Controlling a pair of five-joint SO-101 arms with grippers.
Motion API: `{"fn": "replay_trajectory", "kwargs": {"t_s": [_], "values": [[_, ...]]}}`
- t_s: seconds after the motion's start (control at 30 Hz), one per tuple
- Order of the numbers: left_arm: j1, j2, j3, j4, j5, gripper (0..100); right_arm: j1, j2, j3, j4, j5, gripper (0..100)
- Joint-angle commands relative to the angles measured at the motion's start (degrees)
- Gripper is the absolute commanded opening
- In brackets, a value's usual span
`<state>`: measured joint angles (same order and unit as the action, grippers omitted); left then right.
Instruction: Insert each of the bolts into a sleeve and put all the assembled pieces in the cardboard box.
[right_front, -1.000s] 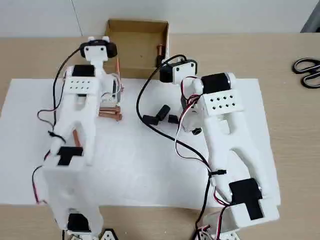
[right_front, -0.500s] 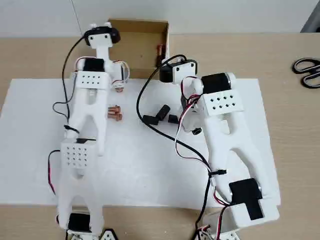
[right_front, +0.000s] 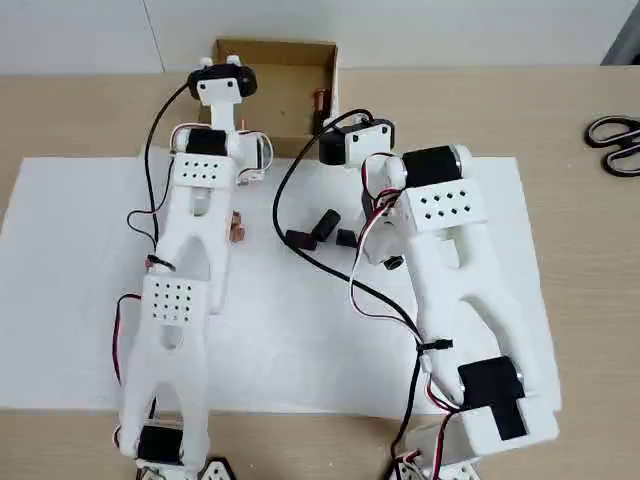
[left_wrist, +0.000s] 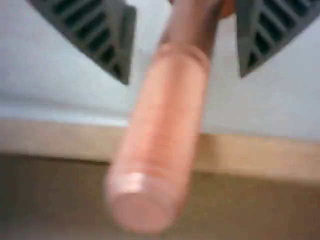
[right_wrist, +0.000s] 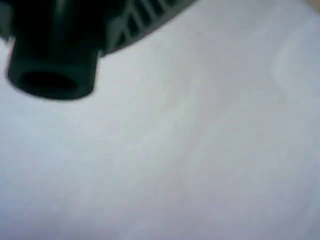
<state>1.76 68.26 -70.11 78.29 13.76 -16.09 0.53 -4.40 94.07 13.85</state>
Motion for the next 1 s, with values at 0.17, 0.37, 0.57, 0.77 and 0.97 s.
{"fn": "replay_trajectory", "kwargs": {"t_s": [0.17, 0.37, 0.57, 0.77, 0.97], "values": [[-0.1, -0.7, -3.6, -0.5, -0.4, 1, 0.5, -3.1, -0.3, -0.2, 0.3, 0.4], [-0.2, -0.7, -18.5, 12.2, -0.5, 1, 0.7, -3.1, -0.3, -0.2, 0.3, 0.4], [-0.2, -4.3, -26.2, 22.6, -2.6, 1, 0.7, -3.1, -0.3, -0.2, 0.4, 0.4], [-2.1, -14.9, -22.7, 22.6, -3.0, 1, 1.9, -3.6, -0.4, 0.2, 0.6, 0.4], [-1.3, -33.3, -4.4, 22.5, -3.3, 1, 5.8, -3.6, -0.5, 1.3, 0.6, 0.4]]}}
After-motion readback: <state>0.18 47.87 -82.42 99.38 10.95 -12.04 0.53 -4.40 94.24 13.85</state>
